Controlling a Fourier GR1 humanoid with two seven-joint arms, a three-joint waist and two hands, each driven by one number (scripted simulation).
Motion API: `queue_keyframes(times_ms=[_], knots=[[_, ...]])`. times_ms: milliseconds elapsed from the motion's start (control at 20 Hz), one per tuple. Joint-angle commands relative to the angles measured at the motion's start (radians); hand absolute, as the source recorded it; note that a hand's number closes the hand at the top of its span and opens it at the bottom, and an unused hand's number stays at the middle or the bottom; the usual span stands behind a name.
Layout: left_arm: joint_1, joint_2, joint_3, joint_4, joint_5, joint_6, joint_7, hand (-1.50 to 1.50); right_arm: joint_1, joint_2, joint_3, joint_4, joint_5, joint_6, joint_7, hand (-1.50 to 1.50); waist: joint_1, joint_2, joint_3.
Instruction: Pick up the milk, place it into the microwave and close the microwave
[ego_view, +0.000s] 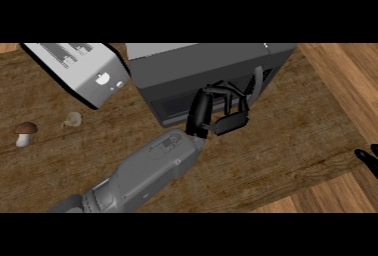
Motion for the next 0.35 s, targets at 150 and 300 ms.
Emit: queue_keyframes(times_ms=[150, 300], knots=[[-0.053, 0.001, 0.058, 0.109, 0.042, 0.008, -0.014, 1.5, -0.006, -0.017, 0.0, -0.017, -0.023, 0.002, 0.014, -1.5, -0.011, 0.018, -0.001], [-0.05, 0.001, 0.052, 0.114, 0.051, 0.002, -0.028, 1.5, -0.007, -0.016, 0.007, -0.021, -0.028, 0.003, 0.017, -1.5, -0.009, 0.025, -0.001]])
